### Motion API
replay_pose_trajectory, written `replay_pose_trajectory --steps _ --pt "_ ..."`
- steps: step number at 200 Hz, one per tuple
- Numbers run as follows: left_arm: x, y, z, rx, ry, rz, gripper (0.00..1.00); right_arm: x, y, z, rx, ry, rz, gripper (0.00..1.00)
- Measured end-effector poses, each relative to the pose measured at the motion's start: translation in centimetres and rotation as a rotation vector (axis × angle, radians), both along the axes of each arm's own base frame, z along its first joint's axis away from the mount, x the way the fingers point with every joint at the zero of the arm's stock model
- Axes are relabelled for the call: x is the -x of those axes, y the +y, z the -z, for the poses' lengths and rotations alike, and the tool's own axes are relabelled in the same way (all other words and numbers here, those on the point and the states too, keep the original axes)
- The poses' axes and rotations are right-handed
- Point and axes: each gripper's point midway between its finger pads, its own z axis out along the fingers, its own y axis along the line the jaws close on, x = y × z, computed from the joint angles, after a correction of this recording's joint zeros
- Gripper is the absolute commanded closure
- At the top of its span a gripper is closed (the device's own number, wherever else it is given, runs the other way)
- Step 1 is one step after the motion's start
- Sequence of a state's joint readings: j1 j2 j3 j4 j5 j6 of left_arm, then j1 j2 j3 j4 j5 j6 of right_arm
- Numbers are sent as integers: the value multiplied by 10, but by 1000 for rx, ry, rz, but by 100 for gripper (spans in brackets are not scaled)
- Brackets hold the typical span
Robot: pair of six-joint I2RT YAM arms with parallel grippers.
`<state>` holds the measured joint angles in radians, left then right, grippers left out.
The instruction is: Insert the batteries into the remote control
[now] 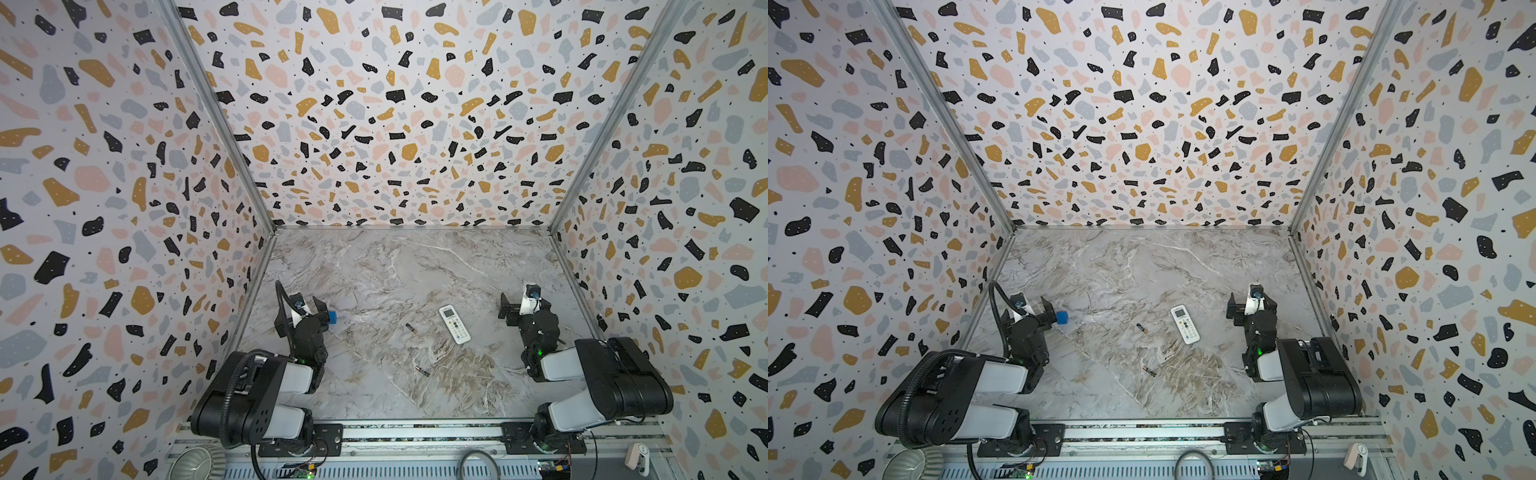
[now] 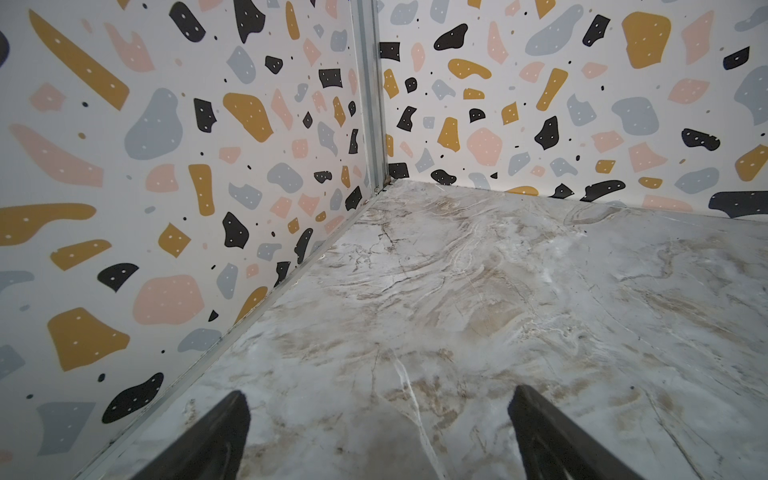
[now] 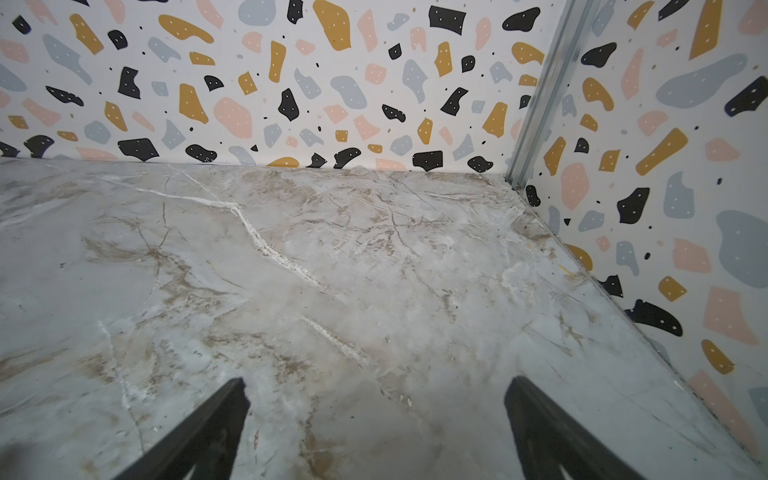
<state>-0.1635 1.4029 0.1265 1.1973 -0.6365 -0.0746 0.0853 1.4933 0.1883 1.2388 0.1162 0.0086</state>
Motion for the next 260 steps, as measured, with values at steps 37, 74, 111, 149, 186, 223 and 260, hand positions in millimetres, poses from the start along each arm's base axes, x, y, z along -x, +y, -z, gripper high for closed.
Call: replay_pose_trajectory --steps 37,74,111,149,186,223,260 --pt "0 0 0 0 0 0 0 0 0 0 0 0 0 1" --pt "0 0 0 0 0 0 1 0 0 0 0 0 0 1" --pt "0 0 0 0 0 0 0 0 0 0 0 0 0 1" --pt "0 0 0 0 0 0 0 0 0 0 0 0 0 1" --pt "0 0 0 0 0 0 0 0 0 0 0 0 0 1" --pt "0 0 0 0 0 0 1 0 0 0 0 0 0 1" --pt "1 0 -2 0 3 0 1 -5 1 -5 9 24 5 1"
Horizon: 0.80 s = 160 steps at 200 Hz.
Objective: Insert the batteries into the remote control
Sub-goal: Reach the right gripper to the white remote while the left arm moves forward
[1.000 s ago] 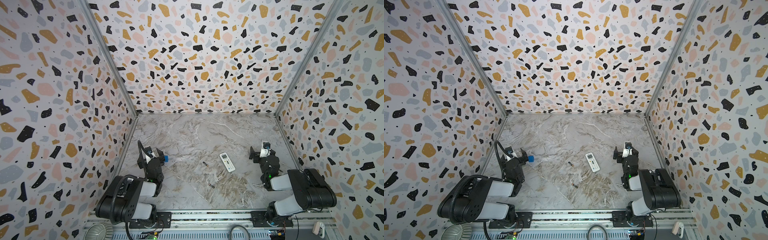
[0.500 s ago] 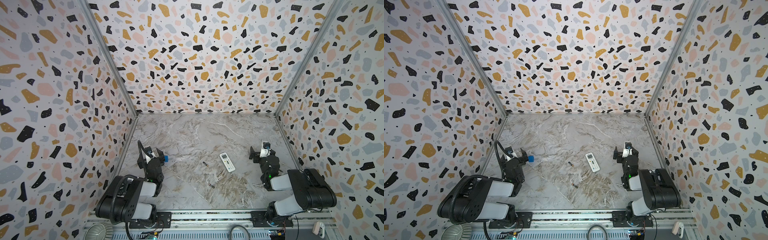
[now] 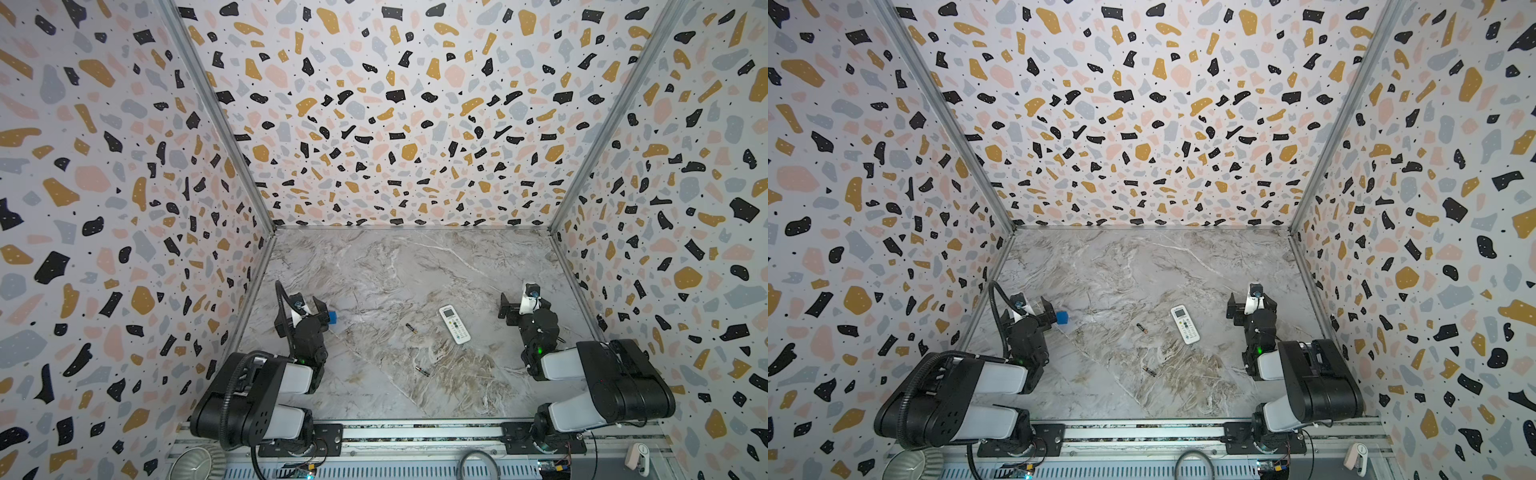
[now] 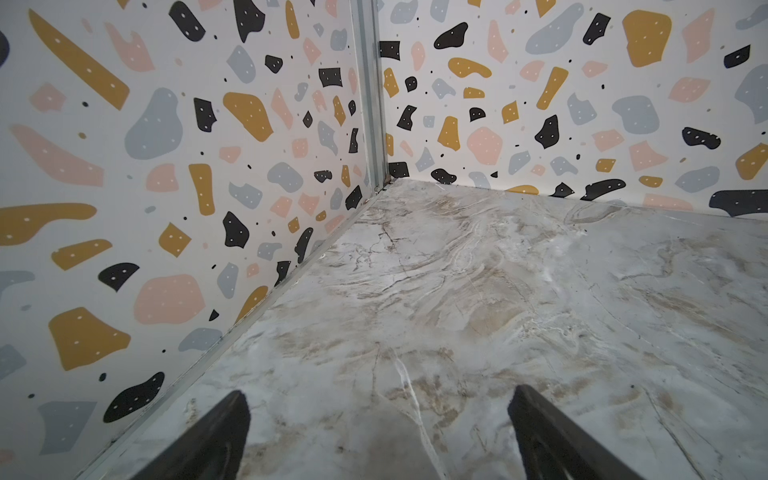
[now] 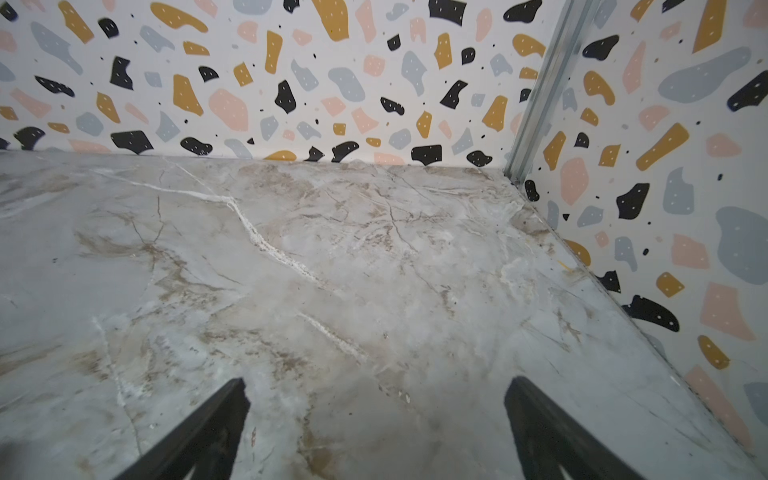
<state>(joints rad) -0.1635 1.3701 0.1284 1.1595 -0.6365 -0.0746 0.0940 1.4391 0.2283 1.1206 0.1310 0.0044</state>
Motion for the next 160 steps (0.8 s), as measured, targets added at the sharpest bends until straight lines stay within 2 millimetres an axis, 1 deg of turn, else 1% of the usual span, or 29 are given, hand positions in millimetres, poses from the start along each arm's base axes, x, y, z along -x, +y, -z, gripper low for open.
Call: replay_pose_trajectory --steps 6,17,36,47,65,91,107,124,135,148,160 --pt "0 0 -3 0 -1 1 0 -2 1 -6 2 -5 -2 1" --pt "-2 -1 -10 3 -10 4 1 -5 4 -21 6 -34 -8 1" --pt "-9 -4 -28 18 -32 15 0 -2 9 -43 8 -71 -14 1" --pt "-12 -6 -37 32 -41 27 0 1 12 -49 8 -76 -20 1" --pt "-14 -12 -47 61 -41 58 1 8 13 -55 -3 -57 -15 1" --pt "-12 -22 -60 123 -29 115 1 15 15 -65 -37 -21 2 1" --pt "-13 -31 -73 168 -23 152 0 18 16 -73 -63 10 16 1" --pt "-15 -46 -91 227 -28 221 0 17 18 -77 -83 64 22 1" --pt "-14 -58 -98 269 -31 274 0 18 22 -75 -88 103 16 1" --pt "-10 -75 -99 329 -26 345 0 21 30 -69 -88 153 -4 1" --pt "-6 -93 -95 380 0 413 0 25 39 -58 -83 209 -32 1"
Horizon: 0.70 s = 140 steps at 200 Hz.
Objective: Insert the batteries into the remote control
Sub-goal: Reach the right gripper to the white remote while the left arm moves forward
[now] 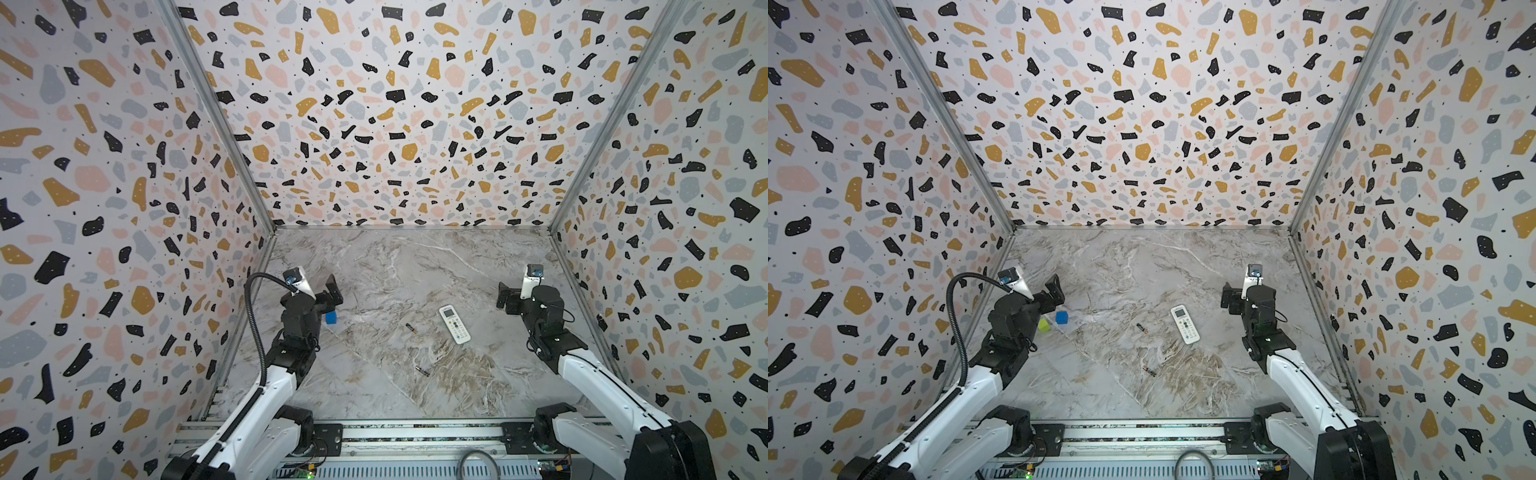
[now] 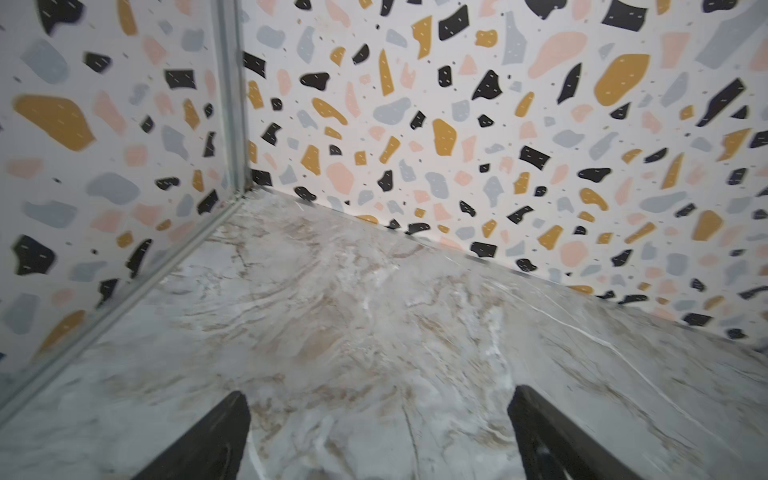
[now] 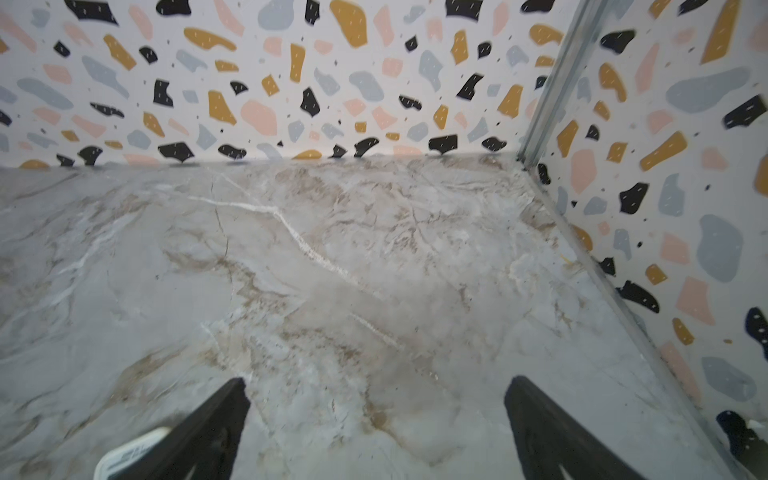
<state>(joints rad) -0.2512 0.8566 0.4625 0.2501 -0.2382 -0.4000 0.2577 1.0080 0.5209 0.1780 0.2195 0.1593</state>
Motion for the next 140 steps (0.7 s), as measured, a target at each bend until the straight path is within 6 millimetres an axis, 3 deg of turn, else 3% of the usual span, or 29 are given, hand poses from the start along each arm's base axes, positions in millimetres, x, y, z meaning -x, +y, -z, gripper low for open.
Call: replay_pose_trajectory --steps 60,100,140 --pt "33 -93 24 170 141 323 0 30 72 60 19 274 -239 1" --pt "53 -133 35 199 206 441 0 44 106 84 23 385 -337 1" --pt "68 -160 46 190 247 508 0 53 122 96 24 429 -377 1"
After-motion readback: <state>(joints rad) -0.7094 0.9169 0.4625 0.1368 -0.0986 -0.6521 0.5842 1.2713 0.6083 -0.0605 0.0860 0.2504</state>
